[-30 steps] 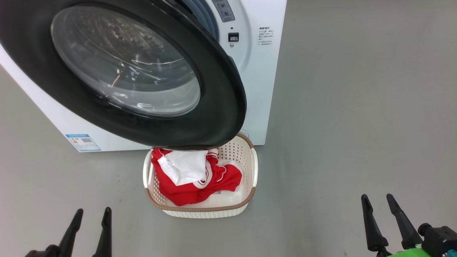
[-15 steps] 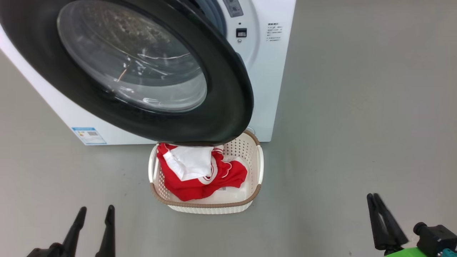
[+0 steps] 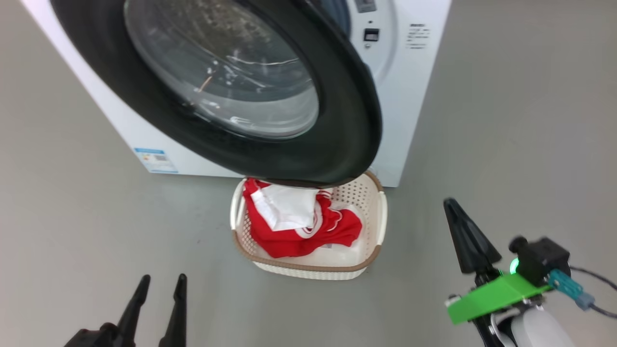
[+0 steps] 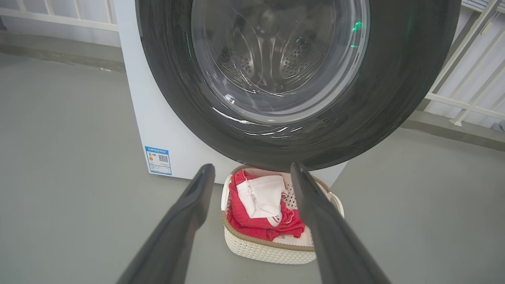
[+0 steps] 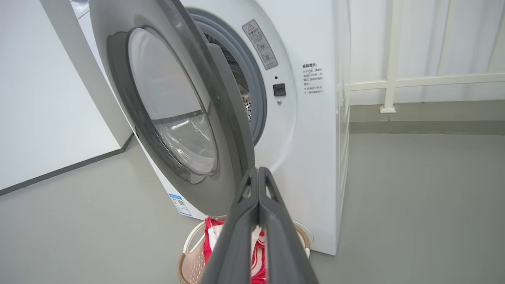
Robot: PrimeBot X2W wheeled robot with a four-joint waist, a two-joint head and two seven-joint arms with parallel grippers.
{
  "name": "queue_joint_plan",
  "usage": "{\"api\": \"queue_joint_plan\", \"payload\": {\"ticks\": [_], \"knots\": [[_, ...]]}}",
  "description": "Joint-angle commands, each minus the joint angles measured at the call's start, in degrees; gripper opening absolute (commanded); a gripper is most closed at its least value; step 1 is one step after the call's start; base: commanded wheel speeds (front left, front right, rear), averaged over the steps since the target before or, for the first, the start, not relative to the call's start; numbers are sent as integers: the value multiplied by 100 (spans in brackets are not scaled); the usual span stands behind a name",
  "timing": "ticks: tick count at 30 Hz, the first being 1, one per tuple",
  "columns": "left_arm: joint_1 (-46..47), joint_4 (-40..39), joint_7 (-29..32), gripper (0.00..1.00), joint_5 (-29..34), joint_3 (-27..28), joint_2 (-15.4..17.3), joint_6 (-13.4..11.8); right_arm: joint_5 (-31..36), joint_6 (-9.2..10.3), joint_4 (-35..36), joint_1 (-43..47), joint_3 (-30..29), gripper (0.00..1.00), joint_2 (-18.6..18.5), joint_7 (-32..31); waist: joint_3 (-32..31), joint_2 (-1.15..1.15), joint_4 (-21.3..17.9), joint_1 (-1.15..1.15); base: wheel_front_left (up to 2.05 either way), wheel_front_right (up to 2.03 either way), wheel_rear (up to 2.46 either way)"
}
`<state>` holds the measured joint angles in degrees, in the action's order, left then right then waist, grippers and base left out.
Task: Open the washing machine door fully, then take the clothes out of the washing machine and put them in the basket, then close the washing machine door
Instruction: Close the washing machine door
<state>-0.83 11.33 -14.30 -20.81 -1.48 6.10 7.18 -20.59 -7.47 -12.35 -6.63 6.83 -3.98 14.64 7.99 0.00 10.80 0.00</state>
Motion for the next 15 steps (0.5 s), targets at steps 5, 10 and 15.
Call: {"api": "queue_joint_plan", "payload": {"ticks": [5,10,15], "knots": [[254,-134,-70,100,-62,63,-35,31,-72,-2,-29,-695,418,0,-115,36,136,0,433,0,0,0,0],[333,-136,-70,100,-116,-17,-111,31,-87,-2,-174,-1153,582,0,-197,36,308,0,681,0,0,0,0],[476,-127,-70,100,-171,-125,-175,31,-60,-2,-289,-1572,630,0,-278,36,563,0,883,0,0,0,0]]}}
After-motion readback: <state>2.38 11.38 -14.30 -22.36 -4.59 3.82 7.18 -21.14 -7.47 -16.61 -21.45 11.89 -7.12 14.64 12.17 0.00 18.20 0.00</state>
